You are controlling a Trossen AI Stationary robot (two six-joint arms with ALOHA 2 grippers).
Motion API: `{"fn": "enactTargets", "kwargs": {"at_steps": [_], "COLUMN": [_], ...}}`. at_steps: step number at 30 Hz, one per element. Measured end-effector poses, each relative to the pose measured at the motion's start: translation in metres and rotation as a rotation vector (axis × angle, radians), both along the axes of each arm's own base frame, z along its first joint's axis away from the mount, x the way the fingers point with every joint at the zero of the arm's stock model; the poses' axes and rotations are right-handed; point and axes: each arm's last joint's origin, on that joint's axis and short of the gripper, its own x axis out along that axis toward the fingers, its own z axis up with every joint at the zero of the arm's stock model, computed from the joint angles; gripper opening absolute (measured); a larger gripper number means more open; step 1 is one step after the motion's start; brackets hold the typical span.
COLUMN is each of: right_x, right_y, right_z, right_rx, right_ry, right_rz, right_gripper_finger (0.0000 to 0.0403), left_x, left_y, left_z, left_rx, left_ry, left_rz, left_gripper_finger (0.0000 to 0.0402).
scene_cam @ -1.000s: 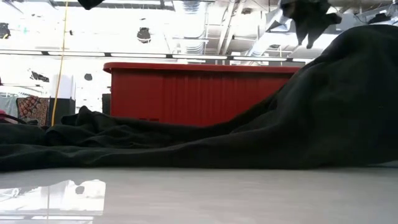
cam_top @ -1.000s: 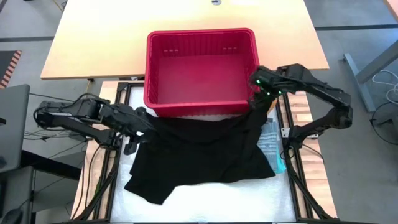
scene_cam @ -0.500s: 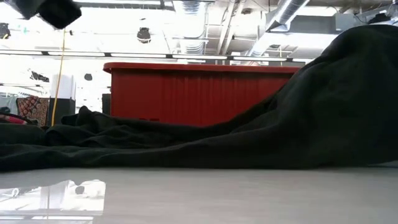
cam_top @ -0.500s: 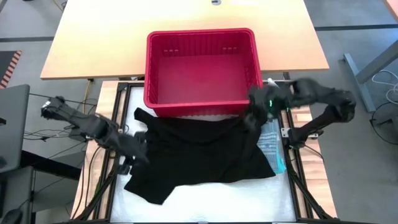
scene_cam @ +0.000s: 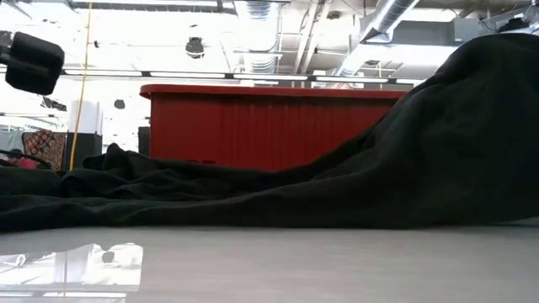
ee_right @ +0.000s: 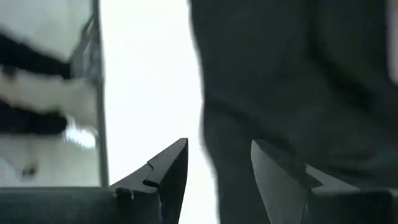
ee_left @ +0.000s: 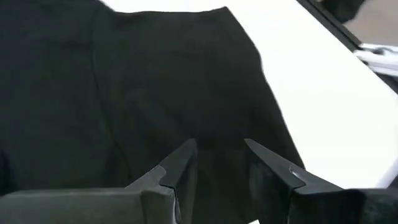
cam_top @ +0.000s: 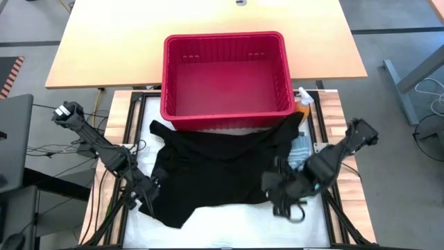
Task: Fold Laundry from Bin
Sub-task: Fold the black shirt
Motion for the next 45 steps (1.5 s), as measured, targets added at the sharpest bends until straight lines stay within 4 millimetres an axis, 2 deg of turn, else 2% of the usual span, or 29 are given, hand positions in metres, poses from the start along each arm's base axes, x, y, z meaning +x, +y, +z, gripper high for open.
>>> {"fn": "enactTargets", "kwargs": {"at_steps": [5,10,15,21,25,30,35,41,45], "right_x": [-0.004,-0.014,-0.037,-0.082,-0.111,-0.147,-0.145,-0.148,-0.151], "right_y": [0.038,0.072,0.095,0.113,0.113,0.113,0.103,0.074,0.053], "right_z": [-0.029,-0.062,-0.081,-0.077,-0.065,-0.072,-0.096,-0.115,-0.125], "right_rx": [-0.066,-0.185,-0.222,-0.159,-0.044,0.039,-0.053,-0.106,-0.023], "right_ry": [0.136,0.254,0.364,0.373,0.317,0.139,0.135,0.128,0.103], "right_rz": [0.152,0.232,0.088,-0.257,-0.486,-0.691,-0.708,-0.757,-0.761], "right_gripper_finger": [0.0203,0.0203,0.0203,0.02,0.0191,0.0182,0.0182,0.0182,0.0182], "left_x": [-0.007,-0.009,0.004,0.015,0.022,0.028,0.029,0.027,0.027], "left_y": [-0.007,-0.016,-0.034,-0.046,-0.057,-0.064,-0.065,-0.07,-0.073], "left_z": [-0.004,-0.015,-0.032,-0.071,-0.086,-0.093,-0.092,-0.092,-0.09], "left_rx": [-0.026,-0.002,0.042,0.114,0.065,0.022,-0.041,-0.147,-0.162], "left_ry": [0.023,0.01,-0.038,0.095,0.121,0.098,0.153,0.26,0.273], "left_rz": [-0.047,0.096,0.178,0.302,0.351,0.366,0.438,0.493,0.485], "left_gripper_finger": [0.0116,0.0119,0.0119,0.0119,0.0115,0.0085,0.0013,0.0002,0.0001]}}
